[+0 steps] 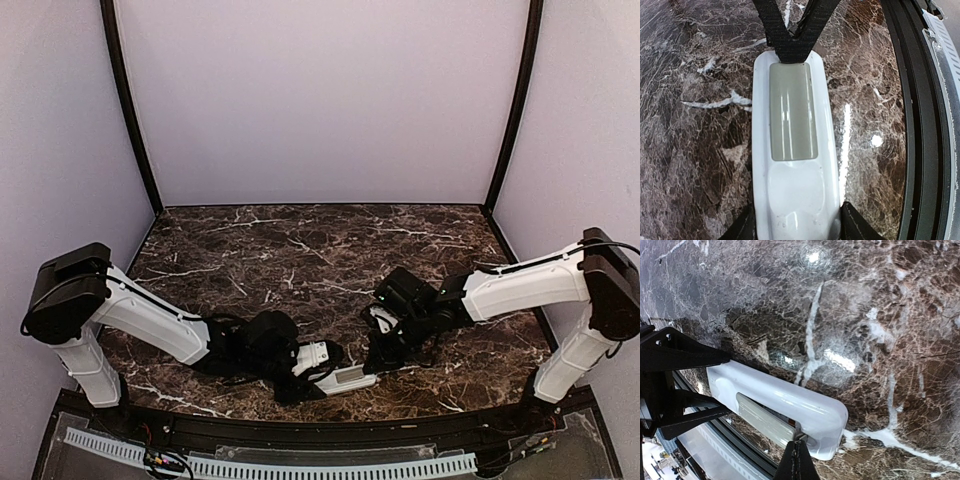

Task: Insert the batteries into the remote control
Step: Load the battery cover onto the remote control without the battery cover.

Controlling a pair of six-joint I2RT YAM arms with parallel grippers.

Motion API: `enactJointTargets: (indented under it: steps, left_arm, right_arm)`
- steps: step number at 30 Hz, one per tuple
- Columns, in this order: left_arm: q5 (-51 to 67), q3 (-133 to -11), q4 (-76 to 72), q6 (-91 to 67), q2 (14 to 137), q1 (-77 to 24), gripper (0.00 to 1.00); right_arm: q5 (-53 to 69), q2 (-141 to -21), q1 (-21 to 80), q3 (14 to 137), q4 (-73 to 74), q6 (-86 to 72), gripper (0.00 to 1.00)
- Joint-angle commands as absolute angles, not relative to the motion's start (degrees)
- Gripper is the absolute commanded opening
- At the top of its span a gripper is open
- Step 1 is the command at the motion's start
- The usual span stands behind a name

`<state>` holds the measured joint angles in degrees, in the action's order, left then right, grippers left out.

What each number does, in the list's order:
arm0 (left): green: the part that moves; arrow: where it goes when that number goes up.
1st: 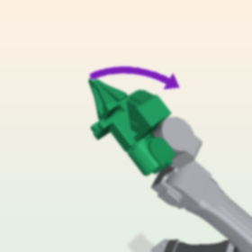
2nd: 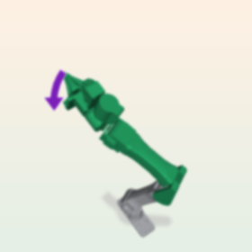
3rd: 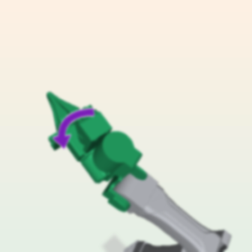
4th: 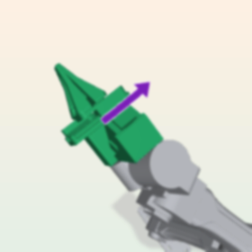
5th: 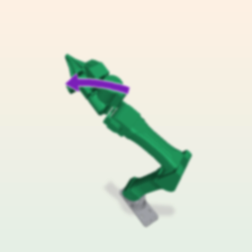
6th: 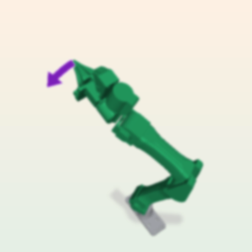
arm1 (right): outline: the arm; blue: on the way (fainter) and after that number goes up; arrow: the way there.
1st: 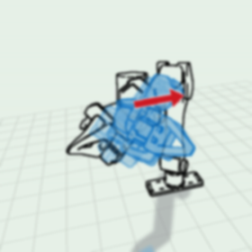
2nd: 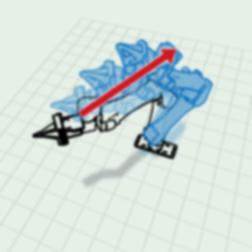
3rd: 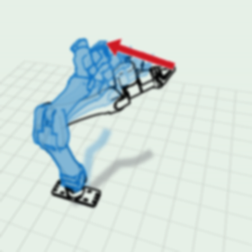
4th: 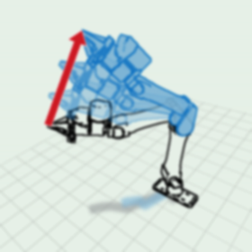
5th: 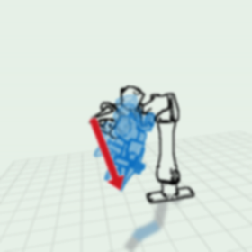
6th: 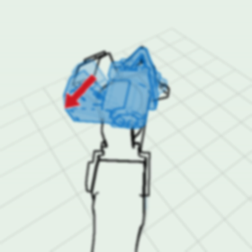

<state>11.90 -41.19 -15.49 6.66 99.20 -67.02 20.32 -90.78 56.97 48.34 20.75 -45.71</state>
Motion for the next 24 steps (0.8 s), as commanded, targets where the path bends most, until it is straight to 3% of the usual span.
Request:
enactJointTargets:
  steps: [1,24]
  left_arm:
    - [12.7,-39.2,-5.5,5.1,101.3,-67.5,0.49]
    - [12.8,-39.4,-5.4,5.2,101.7,-67.5,0.48]
  right_arm:
    - [23.5,-93.5,58.6,47.1,14.3,-47.5,0.0]
    - [29.8,-96.8,60.8,46.0,7.1,-50.4,0.03]
